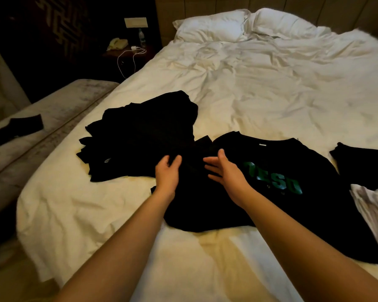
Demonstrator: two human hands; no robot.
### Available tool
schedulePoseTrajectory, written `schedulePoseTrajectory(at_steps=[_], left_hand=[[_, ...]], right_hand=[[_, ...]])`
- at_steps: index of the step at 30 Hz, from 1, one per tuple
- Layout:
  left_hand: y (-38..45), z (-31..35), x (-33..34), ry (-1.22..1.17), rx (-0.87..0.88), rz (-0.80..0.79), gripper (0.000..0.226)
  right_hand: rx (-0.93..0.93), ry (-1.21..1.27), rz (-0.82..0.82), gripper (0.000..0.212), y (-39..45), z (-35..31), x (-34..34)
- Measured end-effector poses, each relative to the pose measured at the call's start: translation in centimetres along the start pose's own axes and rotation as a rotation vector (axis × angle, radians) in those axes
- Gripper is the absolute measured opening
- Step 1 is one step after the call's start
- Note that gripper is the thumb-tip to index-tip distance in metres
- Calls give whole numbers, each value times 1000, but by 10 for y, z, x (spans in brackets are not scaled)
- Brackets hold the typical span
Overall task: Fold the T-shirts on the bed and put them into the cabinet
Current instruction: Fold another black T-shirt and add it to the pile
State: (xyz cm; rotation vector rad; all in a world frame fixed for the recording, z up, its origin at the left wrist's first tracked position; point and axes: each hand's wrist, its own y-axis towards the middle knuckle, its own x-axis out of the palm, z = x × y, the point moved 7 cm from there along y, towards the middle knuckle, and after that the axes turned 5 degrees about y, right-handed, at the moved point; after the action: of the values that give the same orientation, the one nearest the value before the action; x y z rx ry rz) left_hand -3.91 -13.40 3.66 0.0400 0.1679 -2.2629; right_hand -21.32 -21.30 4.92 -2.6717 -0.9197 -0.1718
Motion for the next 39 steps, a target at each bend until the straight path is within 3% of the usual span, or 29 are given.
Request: schedulePoseTrajectory(at_steps=[3, 6, 9, 13, 17, 20, 23, 26, 28, 30, 33, 35, 36, 39], left_hand=[[42, -12, -21, -163, -186, 68, 18], [58, -24, -28, -253, -253, -30, 33], [38, -36, -32, 97, -162, -18, 58], [-18, -47, -17, 577, 81, -36, 68], [-53, -62, -22, 815, 151, 33, 66], [-70, -51, -29, 848, 210, 121, 51], [-84, -53, -22, 904, 315, -8, 65], [-96, -68, -12, 968, 386, -273, 103], [-103, -76, -6, 1030, 423, -444, 112], [-105, -77, -7, 1025, 475, -491, 97], [-104, -74, -11, 921, 604, -428, 40], [-105, -65, -14, 749, 470, -380, 10], [-109, -58, -13, 630, 338, -390, 7], [-115, -35, -4, 269, 55, -396, 28]], right_hand=[[-5, -66, 21, 42, -7, 10, -6], [-137, -216, 111, 25, -23, 22, -14], [-258, -348, 207, 14, -48, 37, -28], [-422, -582, 450, 12, -97, 53, -51], [-489, -829, 605, 21, -130, 70, -58], [-469, -939, 531, 39, -132, 83, -54], [-431, -1029, 441, 50, -123, 90, -51], [-446, -1111, 450, 29, -114, 86, -54], [-474, -1087, 437, 16, -110, 84, -56], [-488, -1015, 443, 11, -112, 79, -56], [-531, -905, 500, 8, -120, 57, -54], [-611, -936, 542, 8, -124, 33, -50], [-643, -971, 559, 8, -122, 20, -48], [-654, -1014, 548, 13, -102, -15, -48]])
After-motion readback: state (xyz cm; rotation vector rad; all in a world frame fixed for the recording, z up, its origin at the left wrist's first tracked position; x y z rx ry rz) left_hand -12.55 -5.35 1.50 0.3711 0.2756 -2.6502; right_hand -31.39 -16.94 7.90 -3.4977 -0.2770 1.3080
